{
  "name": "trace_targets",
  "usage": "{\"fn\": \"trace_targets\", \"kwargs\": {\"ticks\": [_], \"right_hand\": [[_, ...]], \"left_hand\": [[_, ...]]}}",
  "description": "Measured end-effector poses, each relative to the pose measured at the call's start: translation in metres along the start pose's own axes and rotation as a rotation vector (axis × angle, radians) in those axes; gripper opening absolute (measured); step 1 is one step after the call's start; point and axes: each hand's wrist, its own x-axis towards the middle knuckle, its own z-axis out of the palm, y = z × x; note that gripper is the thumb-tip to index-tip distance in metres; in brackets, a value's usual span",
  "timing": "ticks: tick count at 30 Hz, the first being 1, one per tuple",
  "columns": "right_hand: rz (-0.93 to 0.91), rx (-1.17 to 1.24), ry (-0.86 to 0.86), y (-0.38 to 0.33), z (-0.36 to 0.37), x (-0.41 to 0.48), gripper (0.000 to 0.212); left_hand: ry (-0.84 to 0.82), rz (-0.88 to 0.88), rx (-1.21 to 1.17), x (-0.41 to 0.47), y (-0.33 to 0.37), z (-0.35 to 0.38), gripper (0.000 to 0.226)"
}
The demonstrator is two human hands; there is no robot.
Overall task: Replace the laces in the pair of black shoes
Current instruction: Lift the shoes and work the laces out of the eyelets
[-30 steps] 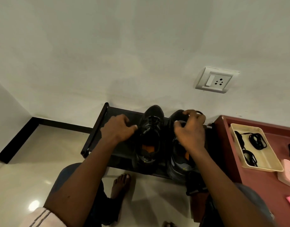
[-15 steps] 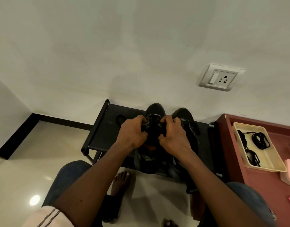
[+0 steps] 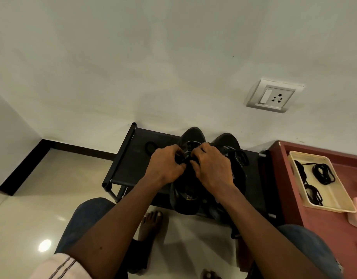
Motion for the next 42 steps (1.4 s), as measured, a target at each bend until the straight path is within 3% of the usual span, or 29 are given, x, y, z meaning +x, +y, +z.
{"fn": "trace_targets", "kwargs": {"ticks": [6,10,12,15,17,20,22,28,34,38,40,42], "right_hand": [[0.243,0.364,0.146,0.003,0.004,-0.001,0.006],[0.589,0.724,0.185,0.012,0.006,0.008,0.011],[0.662,0.829,0.174,0.011,0.006,0.01,0.012],[0.52,0.877,0.126,0.005,-0.002,0.007,0.039],[0.316,0.731,0.011,0.005,-0.009,0.006,0.048],[0.063,0.383,-0.116,0.004,-0.014,0.005,0.028],[-0.022,0.228,-0.12,0.002,-0.012,0.003,0.028],[-0.014,0.052,-0.047,0.0,-0.007,0.004,0.024],[0.252,0.271,0.218,0.008,-0.009,0.001,0.01],[0.658,0.681,0.423,0.035,-0.018,0.008,0.005],[0.833,0.852,0.442,0.048,-0.022,0.011,0.008],[0.865,1.013,0.377,0.049,-0.022,0.012,0.012]], "left_hand": [[-0.009,-0.045,-0.006,0.0,-0.004,0.001,0.042],[-0.002,-0.101,-0.028,0.001,-0.005,0.003,0.044],[0.008,-0.114,-0.031,0.001,-0.004,0.005,0.043],[0.02,-0.117,-0.024,0.001,-0.003,0.007,0.042],[0.022,-0.108,-0.018,0.0,-0.004,0.008,0.042],[0.021,-0.096,-0.013,0.0,-0.003,0.007,0.041],[0.023,-0.093,0.001,0.0,-0.002,0.007,0.041],[0.032,-0.098,0.023,-0.001,0.001,0.008,0.039],[0.023,-0.113,0.023,-0.003,0.002,0.008,0.04],[0.023,-0.13,0.024,-0.003,0.002,0.006,0.041],[0.021,-0.129,0.023,-0.004,0.003,0.006,0.041],[0.012,-0.121,0.024,-0.004,0.005,0.007,0.041]]}}
